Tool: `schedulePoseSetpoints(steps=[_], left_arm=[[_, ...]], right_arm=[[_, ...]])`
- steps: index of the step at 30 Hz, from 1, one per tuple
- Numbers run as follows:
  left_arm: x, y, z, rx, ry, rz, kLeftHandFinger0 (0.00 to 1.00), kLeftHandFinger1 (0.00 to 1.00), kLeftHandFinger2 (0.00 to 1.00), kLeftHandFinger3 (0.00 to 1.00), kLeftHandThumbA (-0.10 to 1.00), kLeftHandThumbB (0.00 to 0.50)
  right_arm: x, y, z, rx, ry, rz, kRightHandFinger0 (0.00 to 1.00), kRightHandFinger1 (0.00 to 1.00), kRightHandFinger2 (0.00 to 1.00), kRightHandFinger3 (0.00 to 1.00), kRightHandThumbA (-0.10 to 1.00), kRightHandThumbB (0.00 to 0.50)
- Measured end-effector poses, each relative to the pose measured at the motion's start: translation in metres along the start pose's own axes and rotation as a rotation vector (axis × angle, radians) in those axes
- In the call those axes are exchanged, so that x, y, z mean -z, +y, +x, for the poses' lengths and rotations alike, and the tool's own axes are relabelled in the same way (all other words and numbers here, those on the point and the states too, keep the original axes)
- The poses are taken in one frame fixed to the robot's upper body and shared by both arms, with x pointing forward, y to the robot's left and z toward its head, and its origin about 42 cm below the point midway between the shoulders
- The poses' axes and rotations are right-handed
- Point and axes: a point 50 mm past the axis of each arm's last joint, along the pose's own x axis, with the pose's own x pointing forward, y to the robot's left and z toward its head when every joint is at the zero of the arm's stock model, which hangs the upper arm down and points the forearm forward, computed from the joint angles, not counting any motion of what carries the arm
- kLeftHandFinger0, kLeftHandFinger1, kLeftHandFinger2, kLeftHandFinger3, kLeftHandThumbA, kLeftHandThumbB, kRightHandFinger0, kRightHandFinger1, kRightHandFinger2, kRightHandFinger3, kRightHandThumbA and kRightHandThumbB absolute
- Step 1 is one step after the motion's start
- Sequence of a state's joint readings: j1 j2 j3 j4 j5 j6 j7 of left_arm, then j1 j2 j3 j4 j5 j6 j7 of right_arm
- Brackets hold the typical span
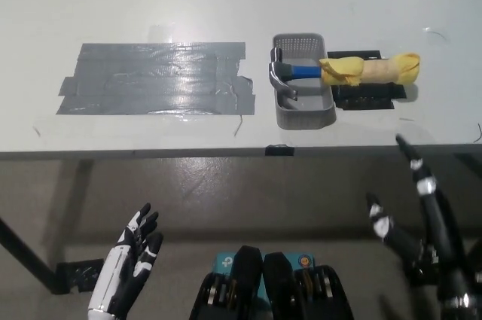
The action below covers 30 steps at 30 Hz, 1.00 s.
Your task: The robot picks the hammer with right hand and hits the black area on the desk and places it back.
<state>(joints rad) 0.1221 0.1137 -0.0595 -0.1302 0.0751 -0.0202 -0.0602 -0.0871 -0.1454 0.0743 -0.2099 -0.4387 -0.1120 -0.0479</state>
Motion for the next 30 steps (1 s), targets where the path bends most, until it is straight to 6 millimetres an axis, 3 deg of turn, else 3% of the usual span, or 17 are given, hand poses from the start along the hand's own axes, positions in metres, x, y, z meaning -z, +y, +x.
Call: schedulePoseSetpoints(steps=[2, 8, 12, 17, 21, 25, 30], left_arm=[[0.001, 0.0, -0.001, 0.0, 0.002, 0.001, 1.0, 1.0, 1.0, 1.0, 0.87, 0.074], [0.001, 0.0, -0.001, -0.001, 0.004, 0.005, 1.0, 1.0, 1.0, 1.0, 0.85, 0.064], [0.001, 0.0, -0.001, -0.001, 0.004, 0.009, 1.0, 1.0, 1.0, 1.0, 0.82, 0.043], [0.001, 0.001, -0.001, -0.002, -0.003, 0.012, 1.0, 1.0, 1.0, 1.0, 0.81, 0.059], [0.0, 0.002, -0.001, -0.001, -0.011, 0.017, 1.0, 1.0, 1.0, 1.0, 0.82, 0.078], [-0.001, 0.003, -0.001, 0.001, -0.02, 0.022, 1.0, 1.0, 1.0, 1.0, 0.81, 0.066], [-0.002, 0.004, -0.002, 0.002, -0.031, 0.028, 1.0, 1.0, 1.0, 1.0, 0.82, 0.072]], right_arm=[[-0.004, -0.008, 0.02, 0.003, -0.035, -0.063, 1.0, 1.0, 1.0, 1.0, 0.56, 0.386], [-0.008, -0.021, 0.085, -0.008, -0.09, -0.263, 1.0, 1.0, 1.0, 1.0, 0.58, 0.388], [-0.008, -0.016, 0.124, -0.041, -0.083, -0.38, 1.0, 1.0, 1.0, 1.0, 0.61, 0.397], [-0.006, 0.0, 0.16, -0.097, -0.055, -0.52, 1.0, 1.0, 1.0, 1.0, 0.65, 0.418], [-0.002, 0.014, 0.182, -0.138, -0.019, -0.647, 1.0, 1.0, 1.0, 1.0, 0.74, 0.434], [0.002, 0.018, 0.194, -0.15, 0.014, -0.73, 1.0, 1.0, 1.0, 1.0, 0.8, 0.461], [0.013, 0.022, 0.199, -0.175, 0.064, -0.793, 1.0, 1.0, 1.0, 1.0, 0.78, 0.468]])
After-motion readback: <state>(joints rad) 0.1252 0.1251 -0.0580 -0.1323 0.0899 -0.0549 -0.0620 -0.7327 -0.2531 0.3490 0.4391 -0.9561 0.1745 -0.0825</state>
